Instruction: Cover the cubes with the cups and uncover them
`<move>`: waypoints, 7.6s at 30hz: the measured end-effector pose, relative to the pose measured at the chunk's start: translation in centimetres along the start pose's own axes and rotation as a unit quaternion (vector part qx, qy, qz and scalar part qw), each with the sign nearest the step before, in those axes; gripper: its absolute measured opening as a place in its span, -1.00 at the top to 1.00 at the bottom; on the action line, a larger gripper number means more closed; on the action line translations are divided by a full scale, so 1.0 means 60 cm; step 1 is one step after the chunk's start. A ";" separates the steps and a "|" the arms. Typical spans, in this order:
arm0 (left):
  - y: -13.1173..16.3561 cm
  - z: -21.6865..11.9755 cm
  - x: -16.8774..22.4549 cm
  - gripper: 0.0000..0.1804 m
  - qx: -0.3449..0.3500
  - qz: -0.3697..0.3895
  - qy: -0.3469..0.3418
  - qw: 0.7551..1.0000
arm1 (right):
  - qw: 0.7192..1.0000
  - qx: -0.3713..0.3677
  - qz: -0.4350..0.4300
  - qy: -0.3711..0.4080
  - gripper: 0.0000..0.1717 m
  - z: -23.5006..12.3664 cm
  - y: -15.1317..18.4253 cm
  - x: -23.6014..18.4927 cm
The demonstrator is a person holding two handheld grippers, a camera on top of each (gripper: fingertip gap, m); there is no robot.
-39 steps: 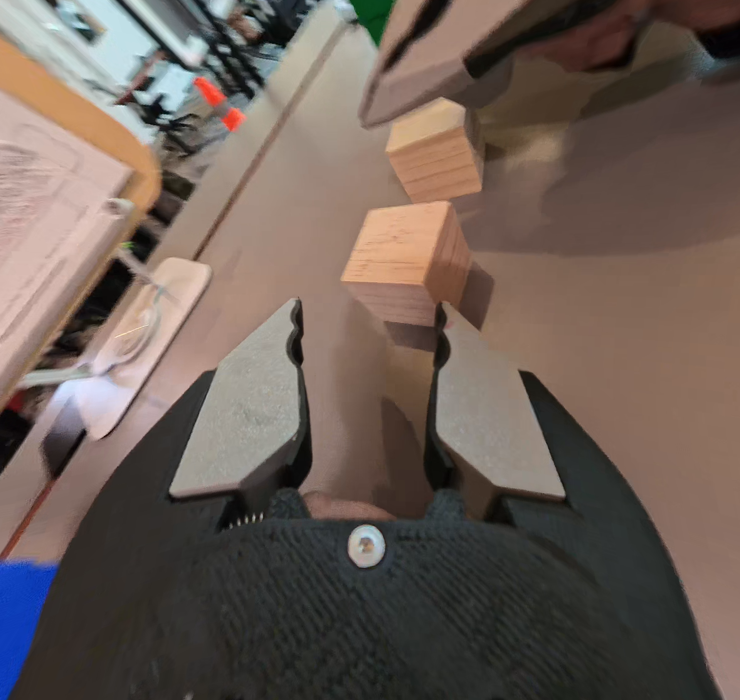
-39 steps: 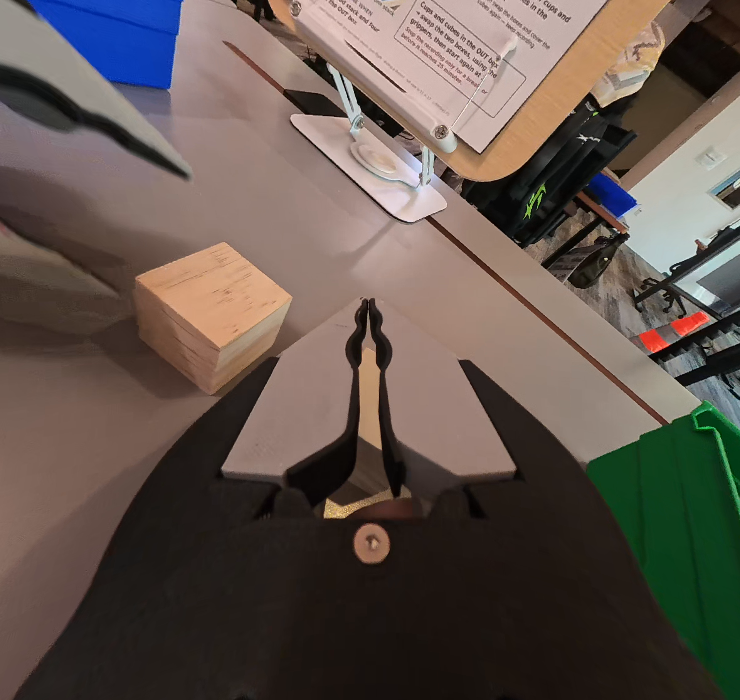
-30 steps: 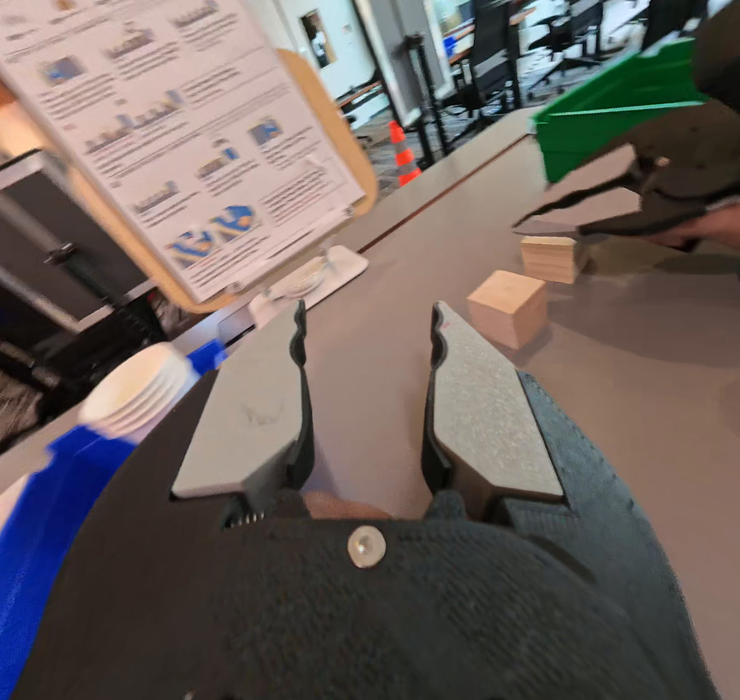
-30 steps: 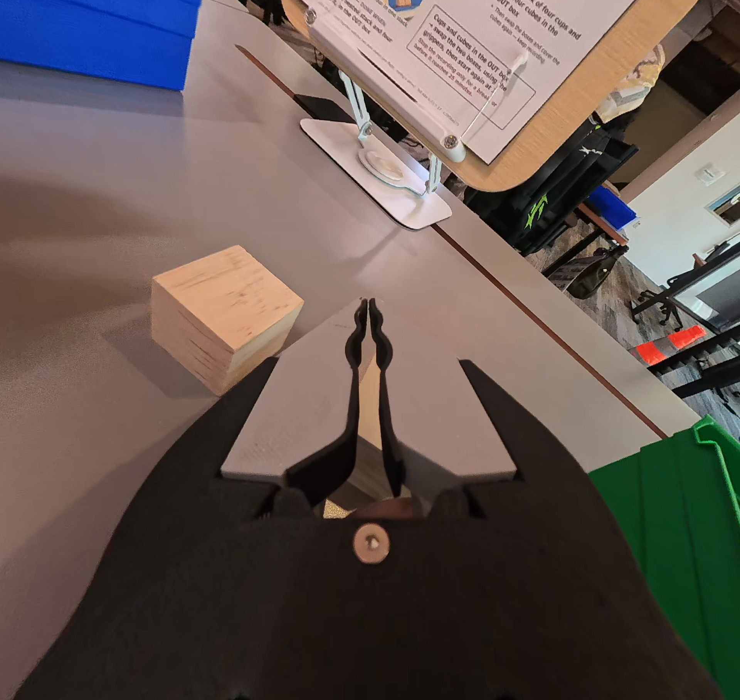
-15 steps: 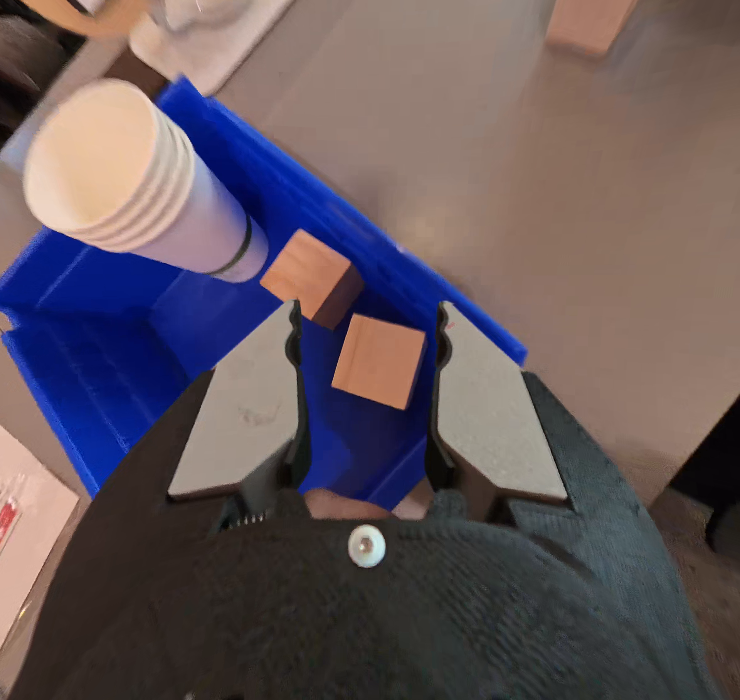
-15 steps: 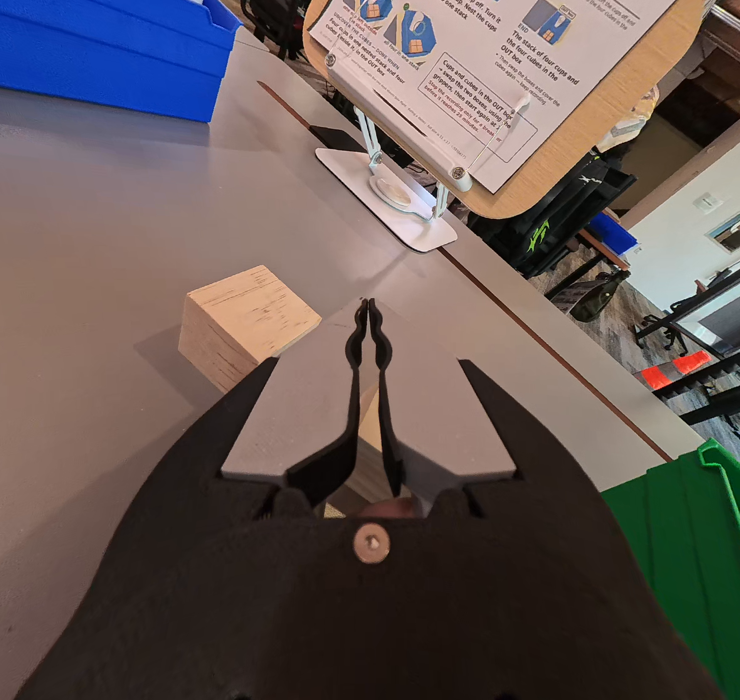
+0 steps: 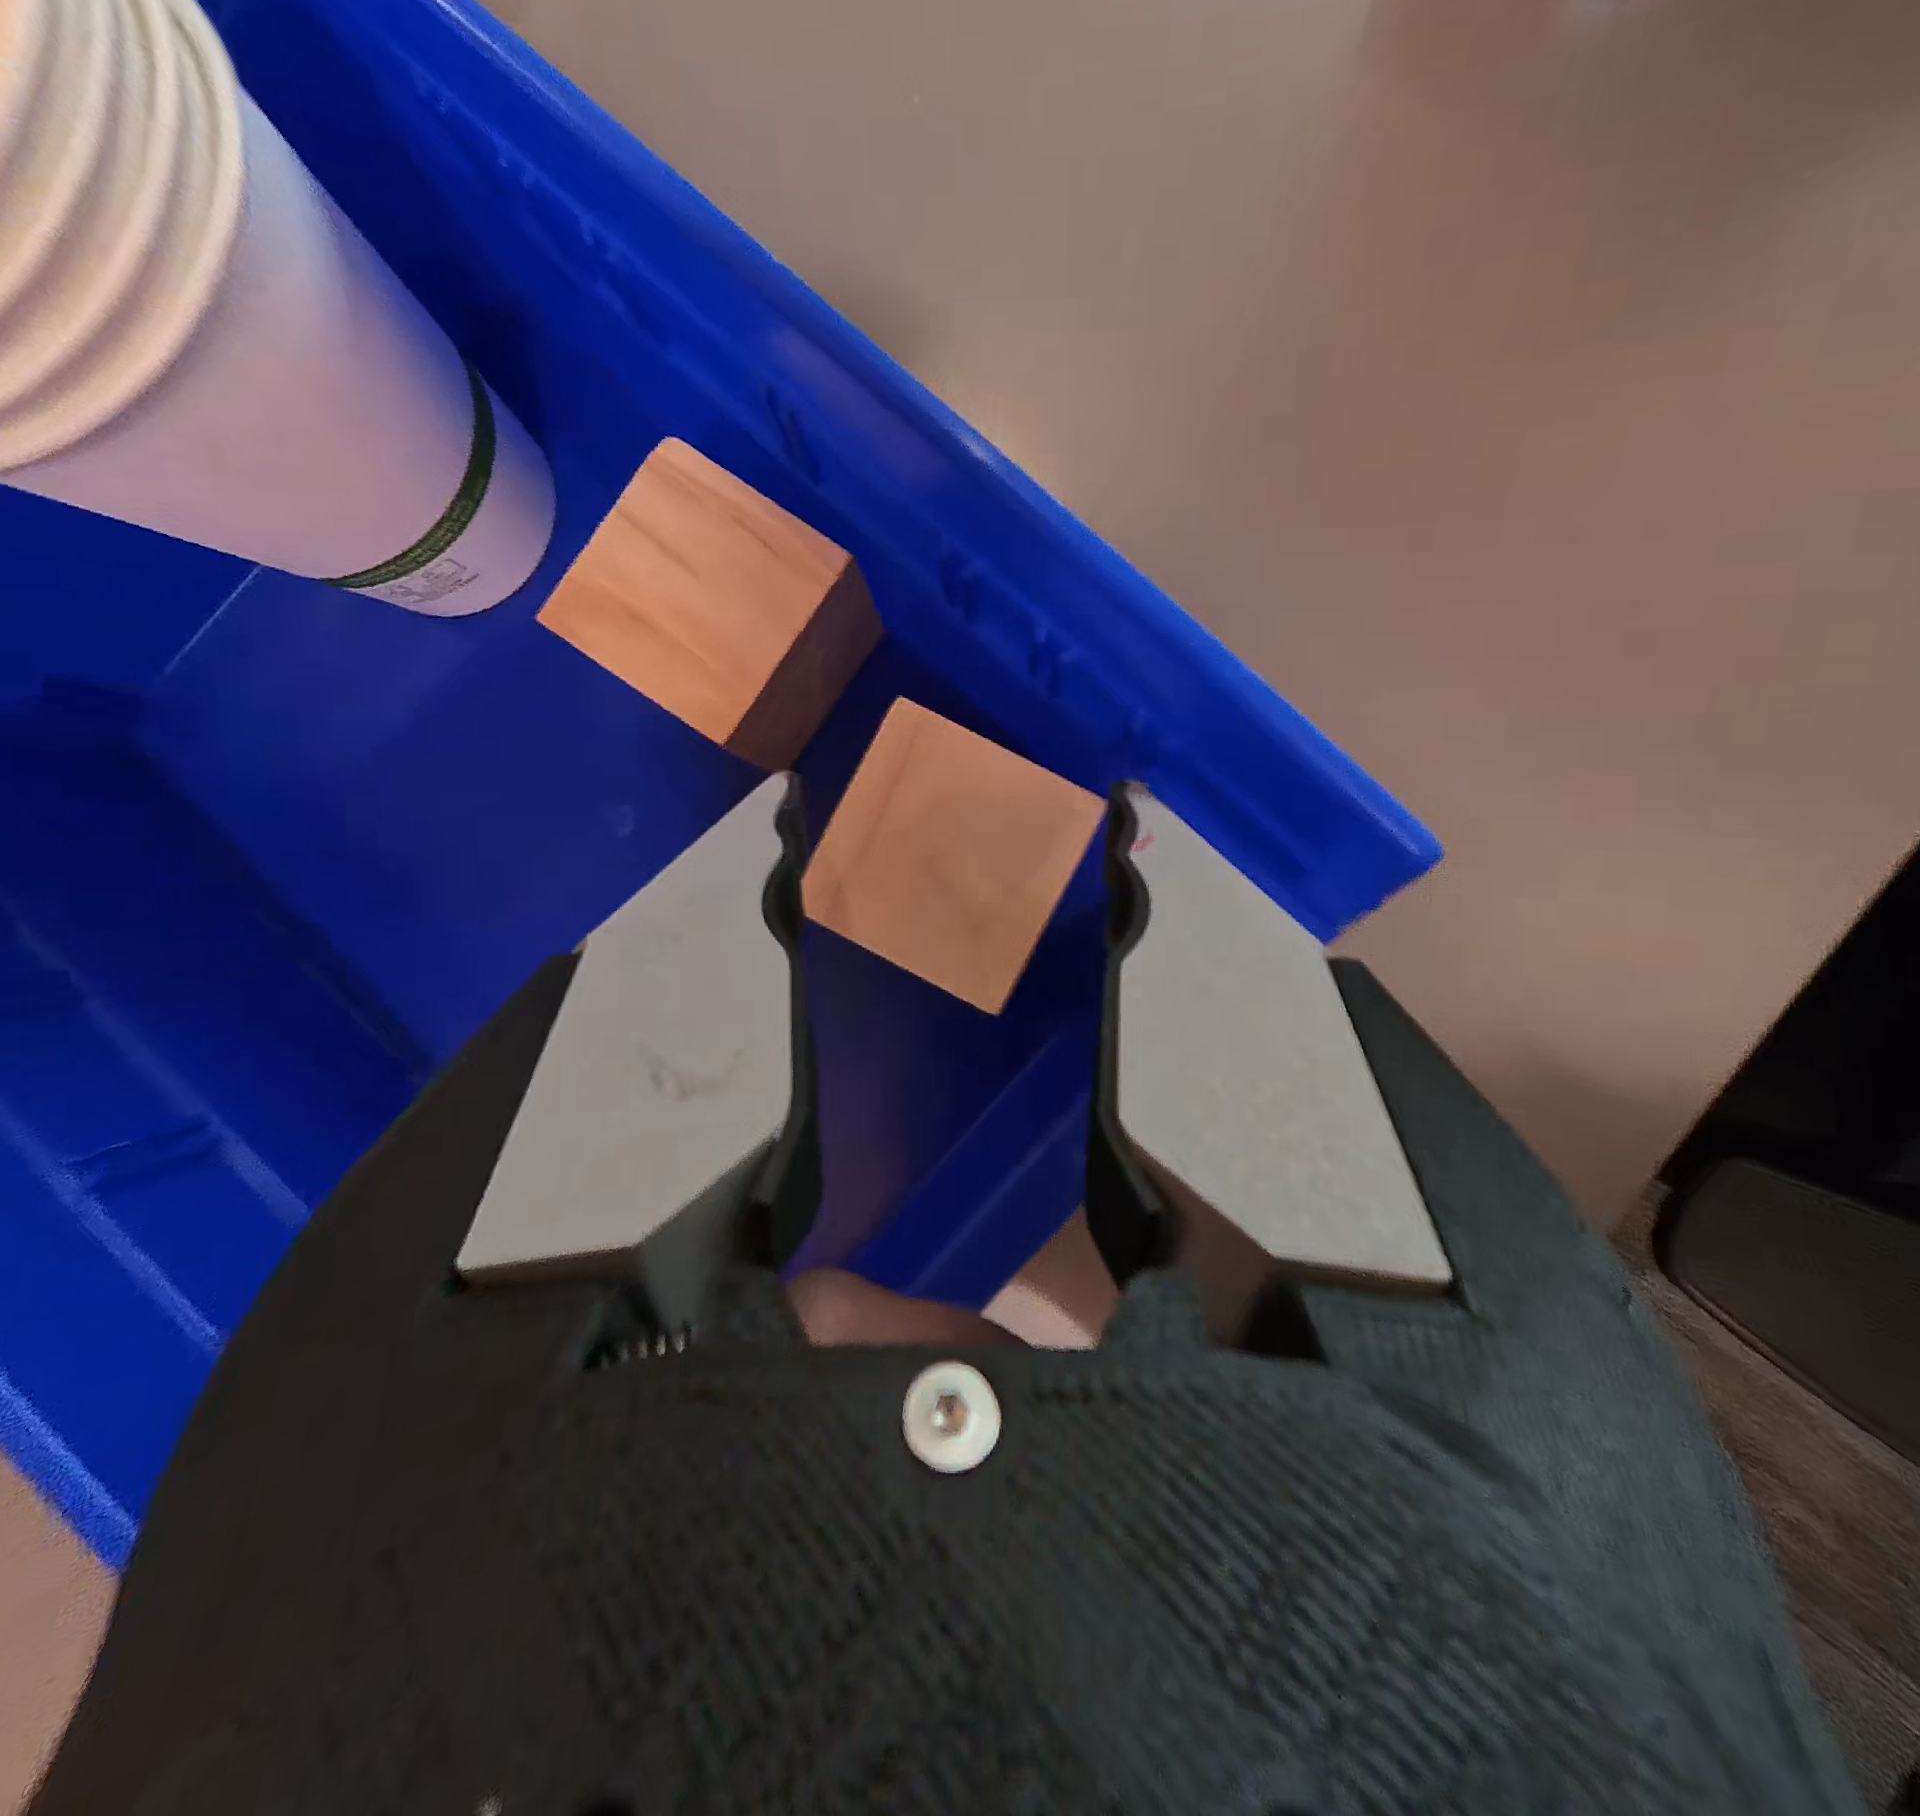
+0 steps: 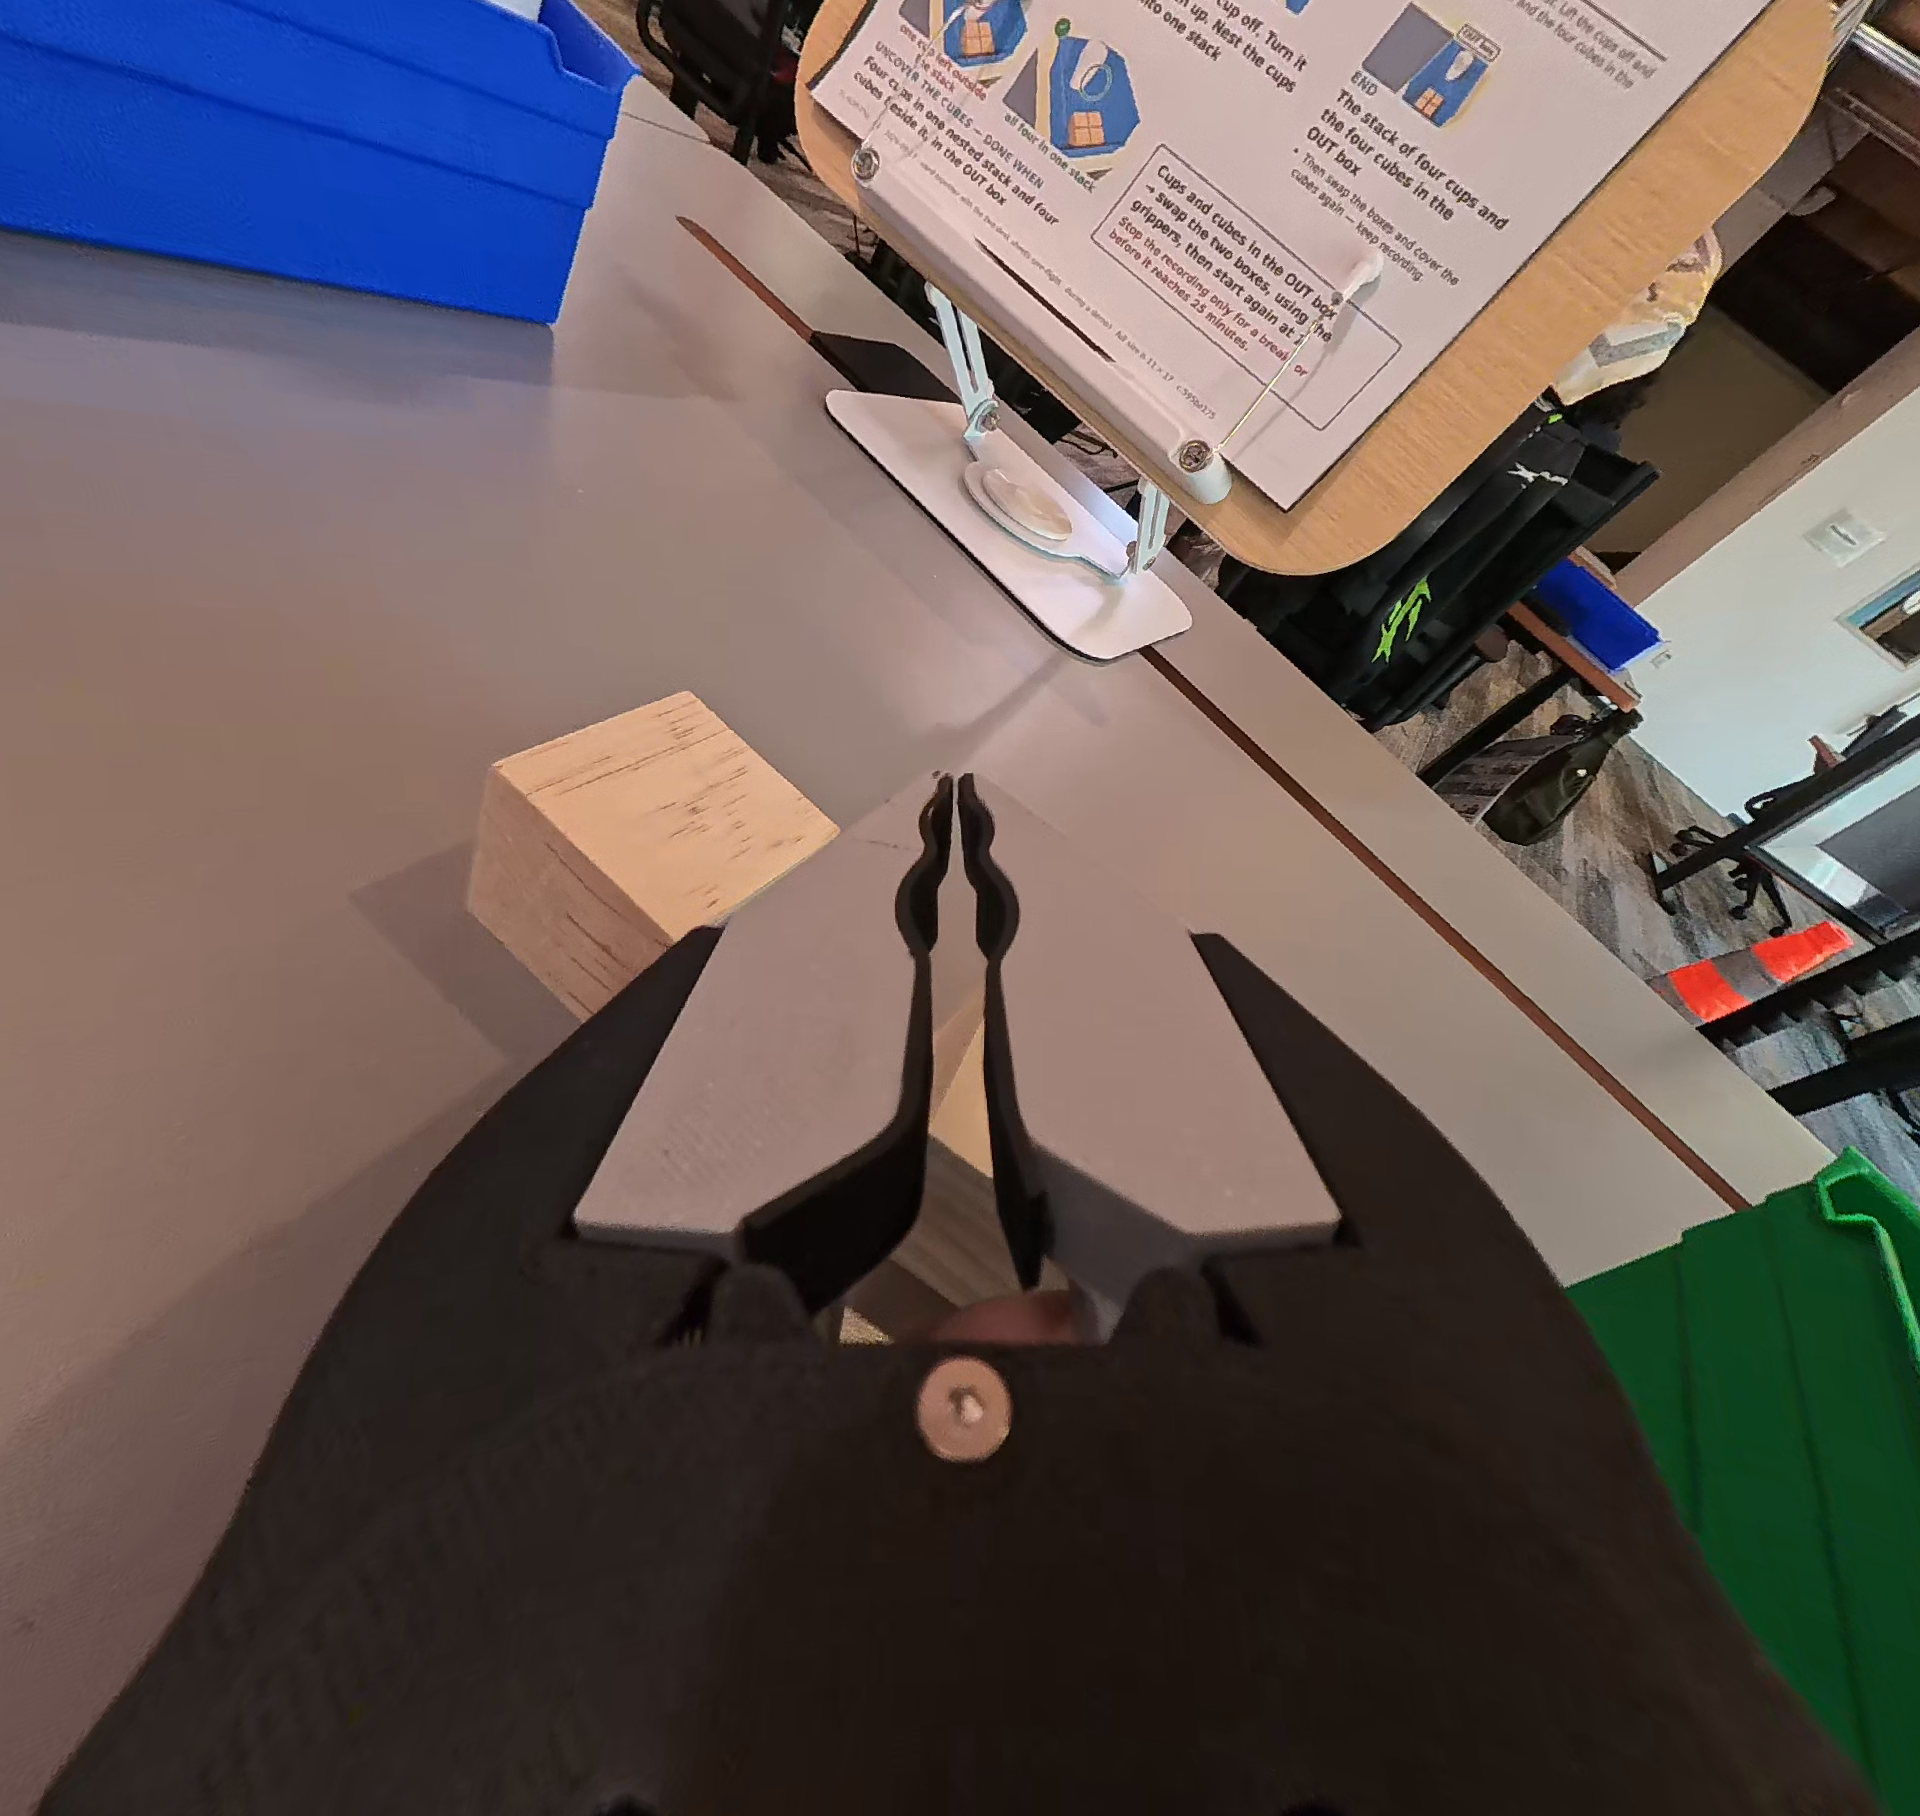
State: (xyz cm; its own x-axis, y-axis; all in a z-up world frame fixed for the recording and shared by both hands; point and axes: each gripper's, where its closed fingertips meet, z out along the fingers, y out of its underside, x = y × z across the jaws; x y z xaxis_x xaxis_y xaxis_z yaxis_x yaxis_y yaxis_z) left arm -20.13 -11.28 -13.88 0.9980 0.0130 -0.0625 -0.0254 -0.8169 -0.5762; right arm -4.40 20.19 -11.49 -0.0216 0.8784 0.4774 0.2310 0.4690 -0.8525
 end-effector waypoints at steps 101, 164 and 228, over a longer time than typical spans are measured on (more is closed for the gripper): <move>-0.224 0.247 0.161 0.29 -0.078 0.320 0.027 0.944 | 0.997 -0.027 0.050 -0.056 1.00 -0.006 0.025 0.020; -0.282 -0.053 -0.088 0.27 0.162 -0.110 -0.256 0.947 | 0.990 -0.107 0.073 0.056 0.97 -0.014 0.064 0.080; -0.199 0.173 0.028 0.76 0.184 -0.096 -0.326 0.922 | 0.991 -0.114 0.030 0.060 0.97 -0.008 0.069 0.070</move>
State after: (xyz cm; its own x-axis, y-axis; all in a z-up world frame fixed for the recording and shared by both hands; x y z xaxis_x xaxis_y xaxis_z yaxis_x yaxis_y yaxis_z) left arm -18.75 4.46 -15.57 0.7421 0.5785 -0.3387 0.0096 -0.5143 -0.8575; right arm -3.08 25.77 -12.94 0.1114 0.8800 0.4618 0.4433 0.3719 -0.8156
